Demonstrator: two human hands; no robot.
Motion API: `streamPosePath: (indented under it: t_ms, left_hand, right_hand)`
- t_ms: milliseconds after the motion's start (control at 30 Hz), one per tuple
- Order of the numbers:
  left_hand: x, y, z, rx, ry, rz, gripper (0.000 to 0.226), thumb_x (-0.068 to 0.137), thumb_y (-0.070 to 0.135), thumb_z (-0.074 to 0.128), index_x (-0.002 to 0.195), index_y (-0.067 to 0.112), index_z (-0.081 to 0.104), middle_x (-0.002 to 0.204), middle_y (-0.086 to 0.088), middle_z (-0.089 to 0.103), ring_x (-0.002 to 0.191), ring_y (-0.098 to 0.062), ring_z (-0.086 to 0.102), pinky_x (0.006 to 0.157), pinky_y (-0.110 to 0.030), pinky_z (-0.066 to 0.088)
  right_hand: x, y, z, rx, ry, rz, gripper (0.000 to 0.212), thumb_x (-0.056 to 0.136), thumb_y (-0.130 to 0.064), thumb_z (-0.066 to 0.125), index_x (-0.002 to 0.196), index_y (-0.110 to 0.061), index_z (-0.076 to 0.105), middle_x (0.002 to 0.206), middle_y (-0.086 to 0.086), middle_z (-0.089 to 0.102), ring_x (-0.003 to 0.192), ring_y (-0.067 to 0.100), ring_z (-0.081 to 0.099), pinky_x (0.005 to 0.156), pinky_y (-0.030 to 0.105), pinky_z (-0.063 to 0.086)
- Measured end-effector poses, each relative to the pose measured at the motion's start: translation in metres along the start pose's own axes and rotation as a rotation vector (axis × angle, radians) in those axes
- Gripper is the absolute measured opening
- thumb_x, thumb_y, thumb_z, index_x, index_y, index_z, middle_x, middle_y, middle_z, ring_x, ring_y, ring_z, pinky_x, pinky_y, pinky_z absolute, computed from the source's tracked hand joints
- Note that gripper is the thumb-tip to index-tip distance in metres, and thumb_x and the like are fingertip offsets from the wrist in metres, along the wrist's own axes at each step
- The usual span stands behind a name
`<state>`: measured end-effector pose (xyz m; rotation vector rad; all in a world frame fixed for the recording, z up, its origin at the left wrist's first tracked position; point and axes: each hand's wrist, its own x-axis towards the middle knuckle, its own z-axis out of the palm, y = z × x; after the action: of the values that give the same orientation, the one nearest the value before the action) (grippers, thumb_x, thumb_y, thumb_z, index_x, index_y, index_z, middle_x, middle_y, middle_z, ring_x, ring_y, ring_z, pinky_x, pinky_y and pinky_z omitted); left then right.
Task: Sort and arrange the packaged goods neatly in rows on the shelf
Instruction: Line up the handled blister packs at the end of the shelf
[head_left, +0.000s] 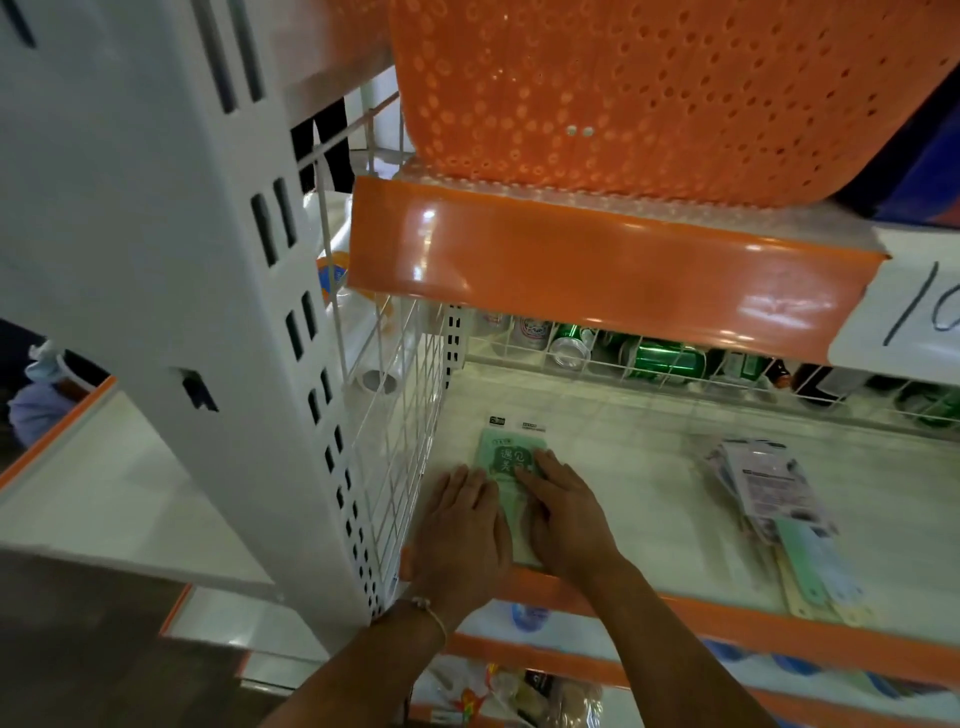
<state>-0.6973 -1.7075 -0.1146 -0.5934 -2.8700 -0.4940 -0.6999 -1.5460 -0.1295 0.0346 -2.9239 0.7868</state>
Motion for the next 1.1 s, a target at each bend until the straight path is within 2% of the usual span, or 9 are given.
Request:
streamPosePath:
  t_ms: [167,267,333,433,667,833,933,1033,1100]
  left_hand:
    - [0.001,0.001,0.0,-0.108,0.034,-0.049,0.047,0.092,0.034,0.033,0.109,0.008,0.069,0.118,-0.009,0.067,0.122,-0.028,0.056,0.111,-0.043,0.037]
    - [0.007,0.001,-0.002,-0.25,0.086,-0.158,0.054,0.092,0.036,0.03,0.112,0.003,0.067,0.117,-0.015,0.066,0.121,-0.033,0.055,0.11,-0.046,0.038]
    - [0.012,0.01,-0.006,-0.317,0.107,-0.201,0.053,0.092,0.034,0.032,0.12,0.001,0.063,0.125,-0.017,0.062,0.125,-0.034,0.051,0.11,-0.047,0.037]
    - [0.023,0.043,-0.01,-0.378,0.109,-0.206,0.047,0.09,0.024,0.037,0.124,0.002,0.061,0.131,-0.017,0.058,0.13,-0.031,0.046,0.111,-0.046,0.036]
    - [0.05,0.141,-0.004,-0.437,0.083,-0.017,0.036,0.096,0.011,0.047,0.131,0.006,0.056,0.141,-0.01,0.049,0.137,-0.024,0.038,0.114,-0.033,0.031]
    - [0.055,0.19,0.013,-0.45,0.011,0.047,0.038,0.098,0.013,0.046,0.135,0.007,0.052,0.143,-0.01,0.049,0.137,-0.021,0.038,0.11,-0.02,0.023]
    - [0.054,0.208,0.023,-0.493,-0.025,0.039,0.038,0.097,0.011,0.046,0.134,0.007,0.053,0.139,-0.011,0.052,0.132,-0.022,0.044,0.107,-0.018,0.027]
    - [0.049,0.222,0.03,-0.533,-0.049,0.003,0.038,0.097,0.009,0.045,0.134,0.009,0.053,0.138,-0.009,0.052,0.13,-0.022,0.047,0.108,-0.023,0.034]
    - [0.044,0.23,0.033,-0.529,-0.055,-0.011,0.04,0.096,0.008,0.044,0.134,0.01,0.052,0.139,-0.007,0.052,0.13,-0.02,0.047,0.108,-0.023,0.034]
  right_hand:
    - [-0.001,-0.003,-0.01,0.067,-0.082,0.003,0.052,0.077,-0.016,0.047,0.126,-0.007,0.064,0.145,0.025,0.044,0.13,0.045,0.046,0.11,0.045,0.034]
    - [-0.005,-0.002,-0.03,0.081,-0.065,-0.027,0.062,0.082,-0.018,0.04,0.143,-0.011,0.046,0.157,0.016,0.025,0.145,0.032,0.026,0.116,0.039,0.031]
    - [-0.01,0.004,-0.05,0.121,0.02,0.012,0.057,0.089,-0.009,0.042,0.146,-0.014,0.041,0.159,0.011,0.023,0.148,0.025,0.02,0.117,0.029,0.024]
    - [-0.023,0.024,-0.079,0.116,0.127,0.075,0.048,0.094,-0.007,0.049,0.141,-0.015,0.047,0.156,0.009,0.029,0.145,0.025,0.024,0.112,0.023,0.02]
    - [-0.052,0.076,-0.134,0.104,0.262,0.148,0.04,0.093,-0.016,0.058,0.132,-0.012,0.056,0.148,0.014,0.04,0.139,0.03,0.032,0.111,0.03,0.021]
    - [-0.072,0.118,-0.155,0.114,0.382,0.297,0.044,0.083,-0.034,0.053,0.115,-0.007,0.067,0.124,0.019,0.061,0.12,0.037,0.053,0.107,0.043,0.04]
    - [-0.083,0.144,-0.163,0.049,0.377,0.399,0.049,0.077,-0.04,0.052,0.111,-0.01,0.069,0.107,0.013,0.068,0.102,0.036,0.061,0.089,0.045,0.052]
    - [-0.094,0.149,-0.167,-0.021,0.374,0.497,0.055,0.066,-0.048,0.068,0.11,-0.015,0.071,0.11,0.013,0.066,0.101,0.039,0.06,0.086,0.043,0.05]
    - [-0.098,0.145,-0.166,-0.06,0.353,0.504,0.062,0.063,-0.057,0.064,0.109,-0.016,0.071,0.119,0.013,0.064,0.108,0.039,0.057,0.092,0.045,0.045]
